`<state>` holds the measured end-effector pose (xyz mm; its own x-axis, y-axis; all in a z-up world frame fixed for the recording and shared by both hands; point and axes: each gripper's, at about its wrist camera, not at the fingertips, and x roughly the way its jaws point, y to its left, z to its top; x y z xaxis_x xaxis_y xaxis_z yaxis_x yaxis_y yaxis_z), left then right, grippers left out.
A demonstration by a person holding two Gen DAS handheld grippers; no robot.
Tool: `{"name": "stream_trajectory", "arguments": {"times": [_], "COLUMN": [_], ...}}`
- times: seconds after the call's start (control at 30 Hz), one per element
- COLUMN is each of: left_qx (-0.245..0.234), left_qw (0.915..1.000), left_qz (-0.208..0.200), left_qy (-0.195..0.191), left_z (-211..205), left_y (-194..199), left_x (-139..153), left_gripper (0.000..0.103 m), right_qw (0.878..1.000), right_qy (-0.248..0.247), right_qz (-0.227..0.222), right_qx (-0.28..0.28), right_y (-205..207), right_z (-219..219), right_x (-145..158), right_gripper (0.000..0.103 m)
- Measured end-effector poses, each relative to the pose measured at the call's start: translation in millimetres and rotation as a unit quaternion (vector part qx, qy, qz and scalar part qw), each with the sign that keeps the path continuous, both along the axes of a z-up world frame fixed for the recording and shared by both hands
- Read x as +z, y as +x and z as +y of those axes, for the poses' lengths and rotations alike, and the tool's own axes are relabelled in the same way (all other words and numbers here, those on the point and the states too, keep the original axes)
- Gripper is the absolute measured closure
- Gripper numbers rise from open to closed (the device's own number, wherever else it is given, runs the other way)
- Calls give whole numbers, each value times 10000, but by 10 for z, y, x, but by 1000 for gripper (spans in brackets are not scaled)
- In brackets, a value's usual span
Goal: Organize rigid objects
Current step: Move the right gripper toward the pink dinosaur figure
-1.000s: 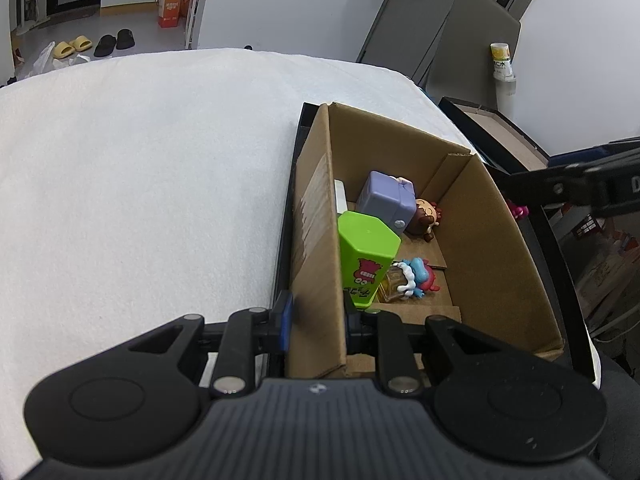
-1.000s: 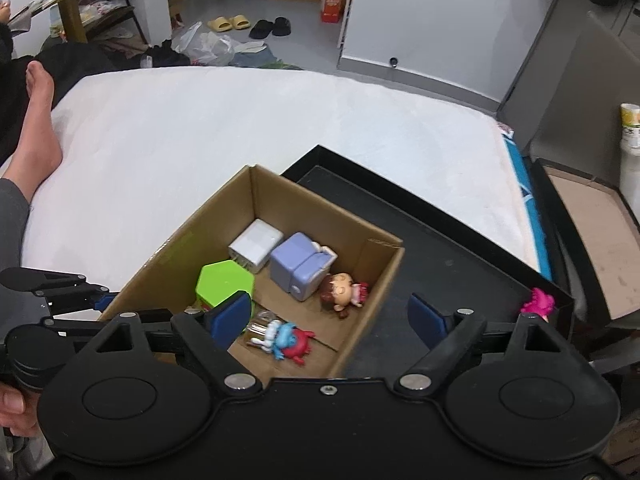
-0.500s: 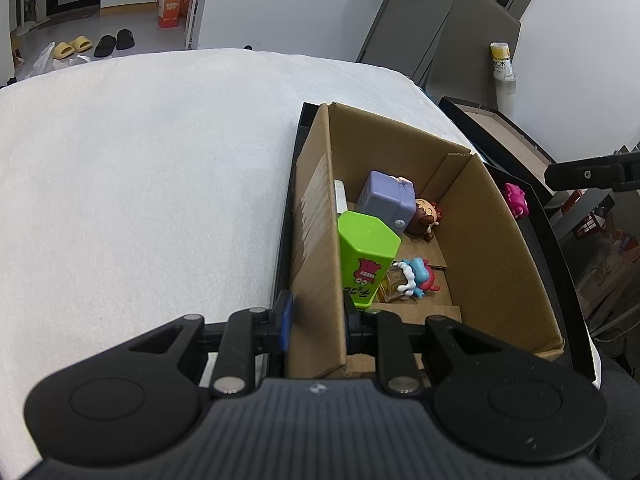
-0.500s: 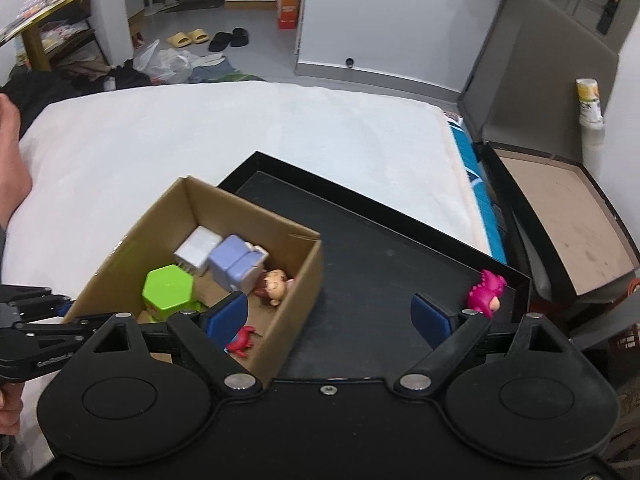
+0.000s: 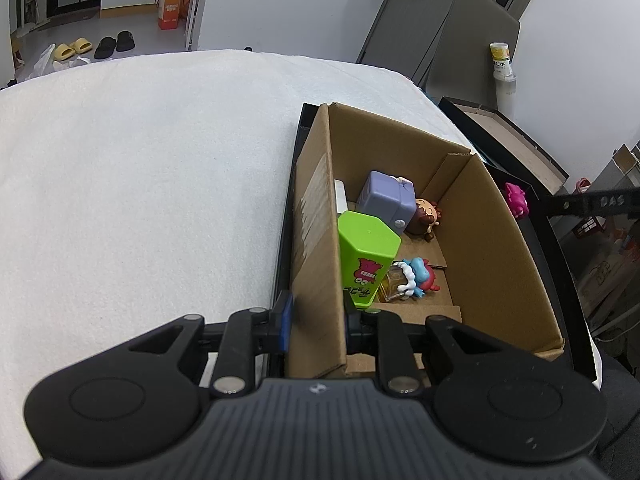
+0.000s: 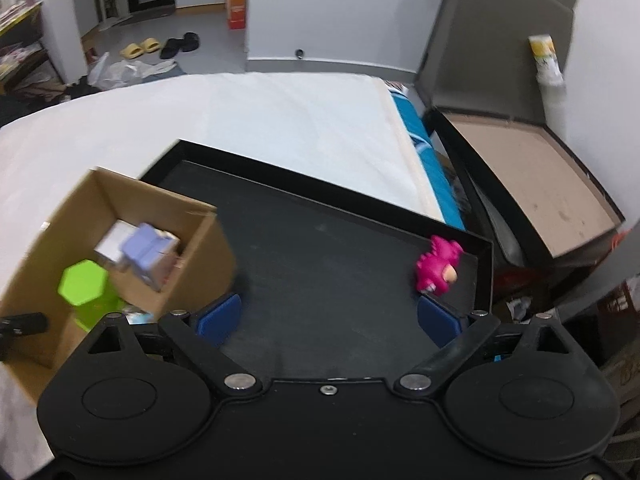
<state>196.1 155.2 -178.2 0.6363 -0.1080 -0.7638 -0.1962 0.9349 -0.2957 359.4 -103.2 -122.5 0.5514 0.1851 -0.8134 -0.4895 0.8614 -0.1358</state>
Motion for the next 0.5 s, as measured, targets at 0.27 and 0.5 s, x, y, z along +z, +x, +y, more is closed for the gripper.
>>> {"name": "stream_trajectory", "arguments": {"times": [0.27, 0.5], "left_qx": [6, 23], "left_qw": [10000, 9999], "left_qz": [-8, 8], "left_qy": [32, 117], "left_z": [-5, -37], "left_y": [0, 23], "left_x": [-3, -23], "left_gripper": [83, 83], "right_qw": [9998, 9995], "right_qy": [-187, -189], "right_qz": [40, -134], "right_qx": [35, -195], "right_y": [142, 355], "right_z": [-144, -327], "right_x": [-306, -507], "right_gripper": [8, 23]}}
